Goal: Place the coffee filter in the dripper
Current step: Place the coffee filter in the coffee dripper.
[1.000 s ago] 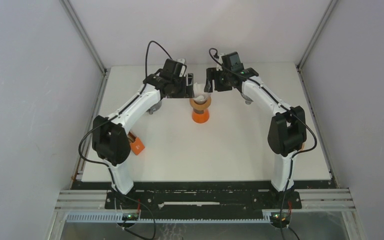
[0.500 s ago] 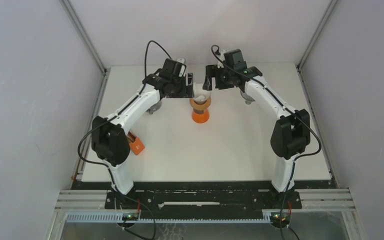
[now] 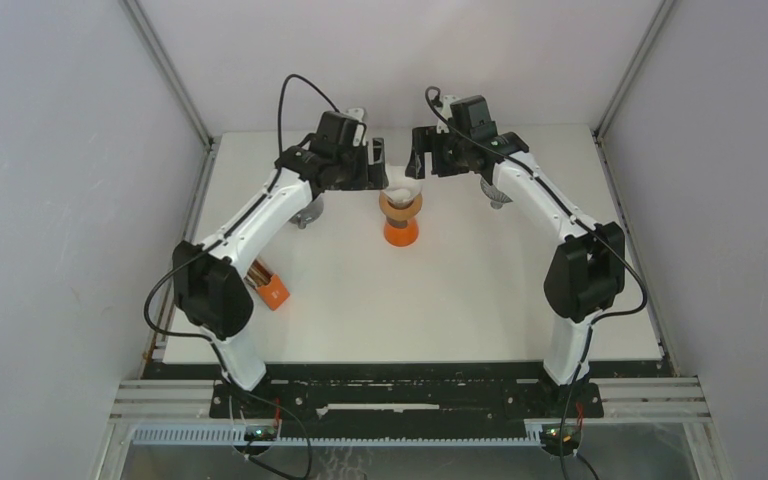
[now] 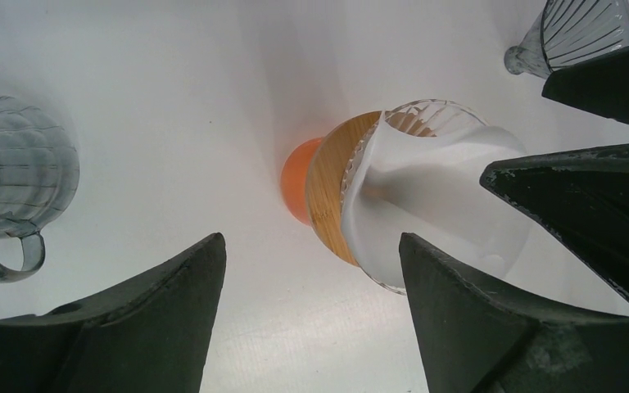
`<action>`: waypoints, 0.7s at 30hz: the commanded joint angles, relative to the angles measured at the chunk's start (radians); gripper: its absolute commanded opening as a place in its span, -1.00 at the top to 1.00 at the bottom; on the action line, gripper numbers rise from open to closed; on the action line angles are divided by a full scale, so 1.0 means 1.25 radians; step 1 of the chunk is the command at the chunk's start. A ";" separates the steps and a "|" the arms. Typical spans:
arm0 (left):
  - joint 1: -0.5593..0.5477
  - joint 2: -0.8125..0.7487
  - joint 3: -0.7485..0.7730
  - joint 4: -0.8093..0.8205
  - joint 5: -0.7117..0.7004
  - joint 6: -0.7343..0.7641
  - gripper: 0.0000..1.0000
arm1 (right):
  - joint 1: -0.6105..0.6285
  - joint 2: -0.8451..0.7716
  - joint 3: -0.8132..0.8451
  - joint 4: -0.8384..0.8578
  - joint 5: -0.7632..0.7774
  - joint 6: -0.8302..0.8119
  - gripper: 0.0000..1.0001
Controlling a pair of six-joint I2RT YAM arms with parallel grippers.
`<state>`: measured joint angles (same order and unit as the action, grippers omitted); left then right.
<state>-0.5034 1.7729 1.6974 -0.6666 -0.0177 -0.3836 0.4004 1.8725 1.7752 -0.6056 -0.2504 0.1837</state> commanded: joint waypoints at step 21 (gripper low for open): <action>0.063 -0.306 -0.216 0.129 -0.059 -0.053 -0.81 | 0.003 -0.227 -0.144 0.038 0.031 -0.014 -0.78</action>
<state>-0.4431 1.4754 1.5070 -0.5556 -0.0444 -0.4297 0.4011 1.6939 1.6501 -0.5957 -0.2359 0.1802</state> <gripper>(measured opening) 0.900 0.888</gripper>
